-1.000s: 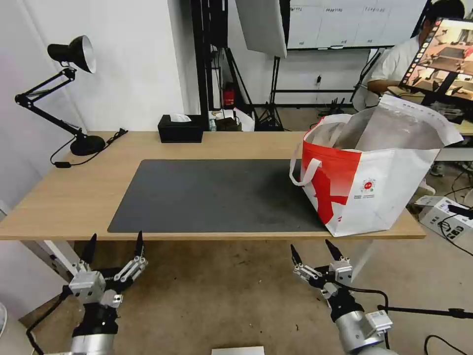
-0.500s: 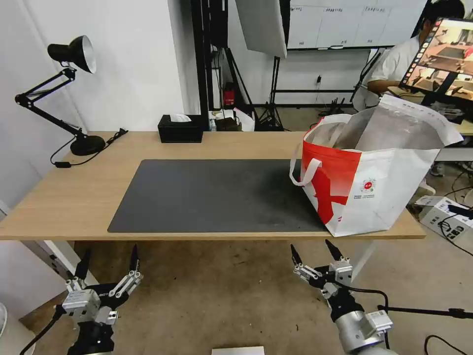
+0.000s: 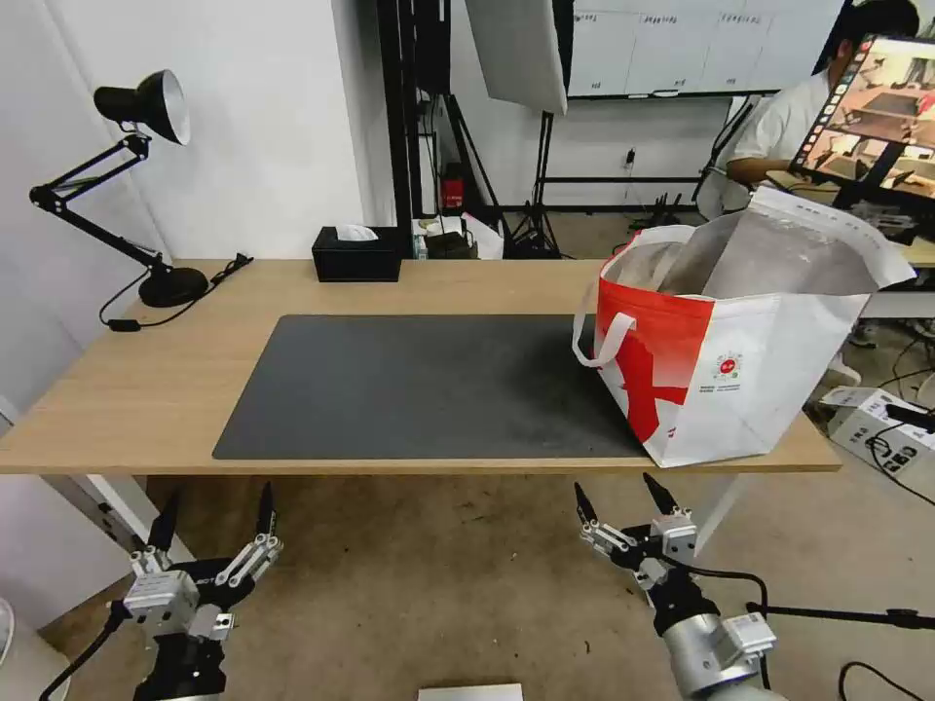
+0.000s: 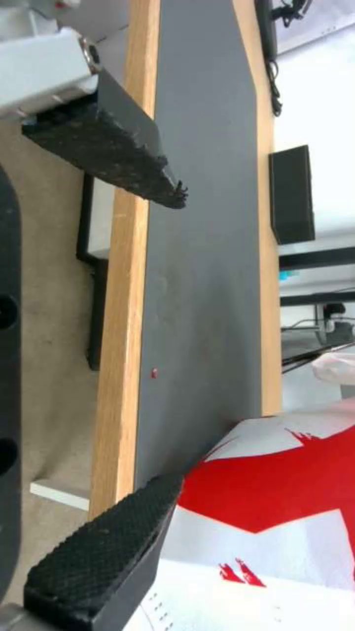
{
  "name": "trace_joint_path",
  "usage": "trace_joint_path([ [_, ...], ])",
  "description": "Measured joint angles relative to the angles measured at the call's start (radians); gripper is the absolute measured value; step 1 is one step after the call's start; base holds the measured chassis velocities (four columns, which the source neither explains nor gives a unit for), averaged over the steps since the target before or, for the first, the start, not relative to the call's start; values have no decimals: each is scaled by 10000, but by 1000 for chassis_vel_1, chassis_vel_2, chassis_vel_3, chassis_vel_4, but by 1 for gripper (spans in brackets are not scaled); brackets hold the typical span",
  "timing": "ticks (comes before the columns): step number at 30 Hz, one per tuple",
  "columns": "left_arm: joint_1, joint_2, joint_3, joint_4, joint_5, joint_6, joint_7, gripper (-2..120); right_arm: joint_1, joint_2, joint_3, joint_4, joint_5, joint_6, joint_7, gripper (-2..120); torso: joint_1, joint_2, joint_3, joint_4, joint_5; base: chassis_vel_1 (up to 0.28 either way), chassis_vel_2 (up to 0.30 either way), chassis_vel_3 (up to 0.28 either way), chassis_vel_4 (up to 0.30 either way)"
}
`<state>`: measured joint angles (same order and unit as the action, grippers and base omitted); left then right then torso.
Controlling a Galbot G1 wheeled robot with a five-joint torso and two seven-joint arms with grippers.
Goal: Pick up the trash from the table and place it into the takeout bag.
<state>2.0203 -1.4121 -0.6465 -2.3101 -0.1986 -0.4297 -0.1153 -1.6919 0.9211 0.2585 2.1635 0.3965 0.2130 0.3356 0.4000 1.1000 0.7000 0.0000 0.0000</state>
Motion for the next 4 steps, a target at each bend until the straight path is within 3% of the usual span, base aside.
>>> trace_joint_path([
  [4,-2,1,3,0,-1,3,0,100,0,0,0,0,0,0,0,100,0,0,0,0,0,0,0,0,0],
])
